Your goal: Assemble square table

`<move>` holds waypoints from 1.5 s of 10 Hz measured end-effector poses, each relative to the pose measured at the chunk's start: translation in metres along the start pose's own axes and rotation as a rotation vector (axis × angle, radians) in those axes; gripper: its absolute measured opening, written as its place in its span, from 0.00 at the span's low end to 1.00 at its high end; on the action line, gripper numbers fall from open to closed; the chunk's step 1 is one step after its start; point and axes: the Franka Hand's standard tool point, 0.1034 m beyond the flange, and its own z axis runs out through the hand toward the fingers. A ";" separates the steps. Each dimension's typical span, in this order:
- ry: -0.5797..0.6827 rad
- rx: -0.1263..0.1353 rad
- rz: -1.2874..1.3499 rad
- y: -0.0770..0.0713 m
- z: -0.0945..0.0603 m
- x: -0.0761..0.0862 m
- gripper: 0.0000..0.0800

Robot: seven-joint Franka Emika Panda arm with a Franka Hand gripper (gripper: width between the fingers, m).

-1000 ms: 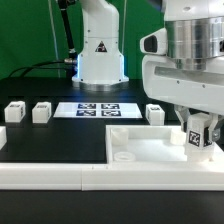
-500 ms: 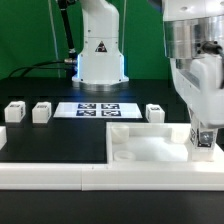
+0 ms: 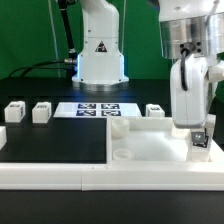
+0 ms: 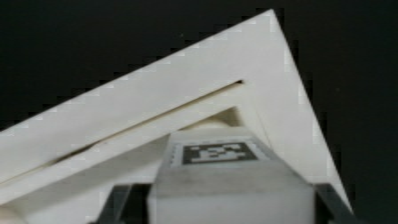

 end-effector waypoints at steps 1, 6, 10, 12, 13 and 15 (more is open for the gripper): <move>0.000 0.001 0.009 0.000 0.000 0.000 0.36; 0.001 0.003 -0.033 0.002 0.000 -0.001 0.66; -0.029 0.022 -0.068 0.018 -0.035 -0.020 0.81; -0.028 0.018 -0.075 0.019 -0.034 -0.021 0.81; -0.027 0.018 -0.077 0.019 -0.034 -0.021 0.81; -0.027 0.017 -0.078 0.020 -0.033 -0.020 0.81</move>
Offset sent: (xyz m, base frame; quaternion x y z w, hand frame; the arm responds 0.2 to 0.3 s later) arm 0.0000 0.0000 0.0000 0.0000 0.0000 0.0000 1.0000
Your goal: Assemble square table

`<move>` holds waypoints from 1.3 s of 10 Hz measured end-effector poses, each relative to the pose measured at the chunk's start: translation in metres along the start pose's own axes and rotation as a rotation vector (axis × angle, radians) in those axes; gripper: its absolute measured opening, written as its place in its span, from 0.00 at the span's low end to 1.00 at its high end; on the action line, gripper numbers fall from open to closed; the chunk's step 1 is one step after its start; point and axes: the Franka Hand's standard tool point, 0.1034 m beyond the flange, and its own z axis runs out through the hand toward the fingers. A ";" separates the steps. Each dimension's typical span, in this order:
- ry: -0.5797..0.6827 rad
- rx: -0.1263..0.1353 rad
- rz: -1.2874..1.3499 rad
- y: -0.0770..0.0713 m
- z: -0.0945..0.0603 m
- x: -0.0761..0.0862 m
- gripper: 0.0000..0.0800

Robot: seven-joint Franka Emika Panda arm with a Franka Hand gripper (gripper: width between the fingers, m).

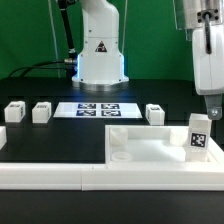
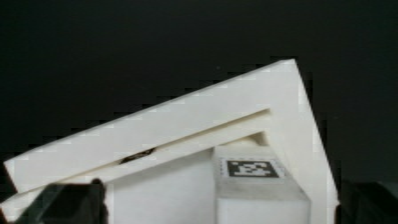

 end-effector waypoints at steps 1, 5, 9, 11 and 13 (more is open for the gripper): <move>0.000 0.000 0.000 0.000 0.000 0.000 0.81; 0.001 -0.001 -0.002 0.000 0.001 0.000 0.81; 0.001 -0.004 -0.049 0.006 -0.001 0.000 0.81; 0.005 -0.007 -0.078 0.025 -0.005 0.006 0.81; 0.009 -0.026 -0.203 0.044 -0.005 0.001 0.81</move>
Offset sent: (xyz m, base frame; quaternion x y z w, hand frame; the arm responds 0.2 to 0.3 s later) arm 0.0000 0.0000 0.0000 0.0000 0.0000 0.0000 1.0000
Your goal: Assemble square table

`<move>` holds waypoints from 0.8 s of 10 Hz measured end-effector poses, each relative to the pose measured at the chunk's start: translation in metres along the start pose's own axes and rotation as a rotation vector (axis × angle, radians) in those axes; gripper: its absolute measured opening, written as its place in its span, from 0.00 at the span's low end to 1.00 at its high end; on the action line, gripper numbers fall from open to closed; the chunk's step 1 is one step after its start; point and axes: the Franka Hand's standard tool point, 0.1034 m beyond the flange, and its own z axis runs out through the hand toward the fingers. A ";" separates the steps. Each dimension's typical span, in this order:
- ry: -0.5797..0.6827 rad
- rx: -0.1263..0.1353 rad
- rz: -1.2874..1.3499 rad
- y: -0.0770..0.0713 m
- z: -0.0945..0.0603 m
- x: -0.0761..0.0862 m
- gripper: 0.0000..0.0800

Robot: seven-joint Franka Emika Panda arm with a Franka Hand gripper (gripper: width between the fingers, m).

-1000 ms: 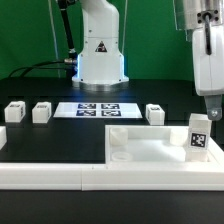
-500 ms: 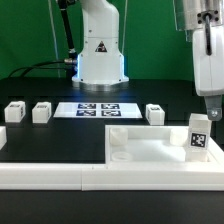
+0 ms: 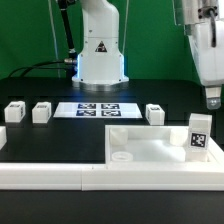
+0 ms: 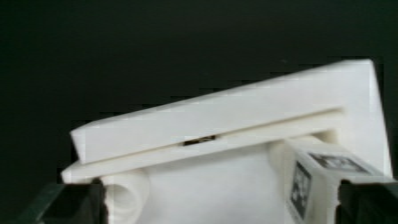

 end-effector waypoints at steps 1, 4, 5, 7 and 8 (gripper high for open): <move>-0.001 -0.026 -0.013 0.004 0.001 -0.004 0.81; -0.003 -0.024 -0.267 0.003 0.001 -0.003 0.81; -0.003 -0.024 -0.331 0.003 0.002 -0.002 0.81; -0.003 -0.039 -0.497 0.016 0.009 -0.003 0.81; -0.002 -0.053 -0.602 0.030 0.013 0.003 0.81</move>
Offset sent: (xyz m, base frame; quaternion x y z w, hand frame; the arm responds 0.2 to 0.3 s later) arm 0.0000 0.0000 0.0000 0.0000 0.0000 -0.1938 0.9810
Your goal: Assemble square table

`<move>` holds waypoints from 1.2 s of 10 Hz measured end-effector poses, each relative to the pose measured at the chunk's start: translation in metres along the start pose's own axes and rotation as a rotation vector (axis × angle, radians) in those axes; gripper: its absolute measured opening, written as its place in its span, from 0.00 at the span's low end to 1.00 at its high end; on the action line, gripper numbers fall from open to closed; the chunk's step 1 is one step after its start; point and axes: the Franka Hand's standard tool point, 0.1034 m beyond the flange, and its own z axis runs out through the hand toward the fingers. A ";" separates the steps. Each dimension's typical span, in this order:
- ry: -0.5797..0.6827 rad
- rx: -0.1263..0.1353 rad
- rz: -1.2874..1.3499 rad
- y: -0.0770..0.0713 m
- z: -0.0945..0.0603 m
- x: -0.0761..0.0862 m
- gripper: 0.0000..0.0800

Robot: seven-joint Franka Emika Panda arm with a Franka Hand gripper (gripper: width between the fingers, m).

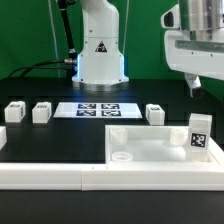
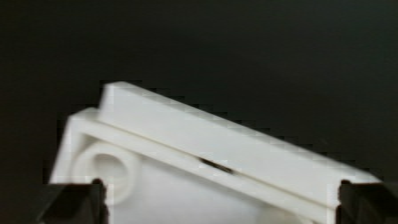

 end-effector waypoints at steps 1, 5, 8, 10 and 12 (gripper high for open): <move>0.010 -0.002 -0.105 0.017 0.004 0.000 0.81; 0.042 -0.036 -0.459 0.059 0.020 0.002 0.81; 0.039 -0.044 -0.668 0.060 0.021 0.003 0.81; 0.042 -0.047 -0.810 0.061 0.022 0.004 0.81; 0.049 -0.078 -1.004 0.083 0.034 -0.008 0.81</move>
Offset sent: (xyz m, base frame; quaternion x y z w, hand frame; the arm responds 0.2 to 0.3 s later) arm -0.0450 -0.0178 -0.0211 -0.0204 0.0505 -0.2695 0.9615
